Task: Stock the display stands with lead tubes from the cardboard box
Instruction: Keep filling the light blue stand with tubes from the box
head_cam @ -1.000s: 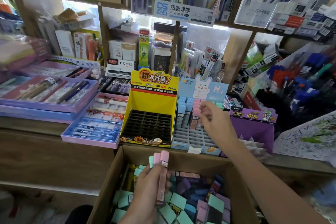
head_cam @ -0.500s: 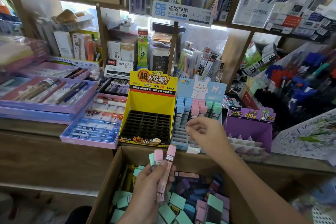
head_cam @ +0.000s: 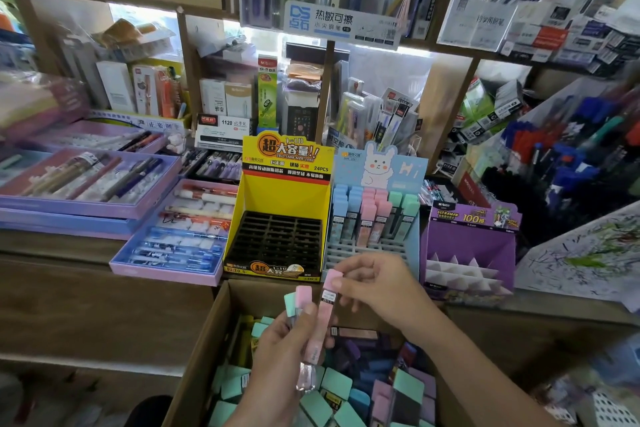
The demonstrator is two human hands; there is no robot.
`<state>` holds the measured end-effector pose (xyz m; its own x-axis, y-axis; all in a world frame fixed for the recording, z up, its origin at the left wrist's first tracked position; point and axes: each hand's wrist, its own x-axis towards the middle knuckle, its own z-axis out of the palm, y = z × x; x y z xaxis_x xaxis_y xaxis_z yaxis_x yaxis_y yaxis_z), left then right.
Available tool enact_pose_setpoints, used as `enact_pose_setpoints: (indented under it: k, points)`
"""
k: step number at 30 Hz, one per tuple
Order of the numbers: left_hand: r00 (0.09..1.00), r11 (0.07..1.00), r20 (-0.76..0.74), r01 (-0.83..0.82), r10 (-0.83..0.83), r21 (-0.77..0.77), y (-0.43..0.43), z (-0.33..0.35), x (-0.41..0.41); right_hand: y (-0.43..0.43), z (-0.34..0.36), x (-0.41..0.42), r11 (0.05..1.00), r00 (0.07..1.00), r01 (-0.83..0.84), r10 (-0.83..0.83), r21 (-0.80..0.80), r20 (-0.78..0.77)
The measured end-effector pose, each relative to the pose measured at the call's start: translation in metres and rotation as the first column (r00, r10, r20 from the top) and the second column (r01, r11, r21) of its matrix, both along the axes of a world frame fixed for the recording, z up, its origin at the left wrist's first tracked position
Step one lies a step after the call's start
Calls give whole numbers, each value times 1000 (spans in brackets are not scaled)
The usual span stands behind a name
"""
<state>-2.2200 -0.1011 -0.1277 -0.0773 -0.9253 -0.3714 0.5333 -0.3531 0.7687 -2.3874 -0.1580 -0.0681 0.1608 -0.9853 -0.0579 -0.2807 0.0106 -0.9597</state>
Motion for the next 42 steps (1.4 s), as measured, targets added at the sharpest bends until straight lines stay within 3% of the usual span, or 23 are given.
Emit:
enact_pose_setpoints:
  k: [5,10,14,25,33,42]
  points:
    - [999,996,-28,-30,32,82,-5,-4,0,-9,19,-24,984,987,154,-149,-93,58]
    - [997,990,-76,-13,24,138,-6,-4,1,-24,40,-54,897,954,256,-295,-361,-56]
    - [997,984,-68,-19,31,177,-7,-2,2,-37,44,-69,847,929,272,-354,-456,-103]
    - [1000,963,-3,-26,28,270,-10,9,2,-56,37,-70,863,926,238,-340,-446,-164]
    - [996,955,67,28,-50,297,-20,14,4,-60,36,-73,867,863,64,-297,-494,-409]
    - [995,949,88,25,-55,315,-26,0,9,-67,32,-66,879,831,43,-295,-474,-472]
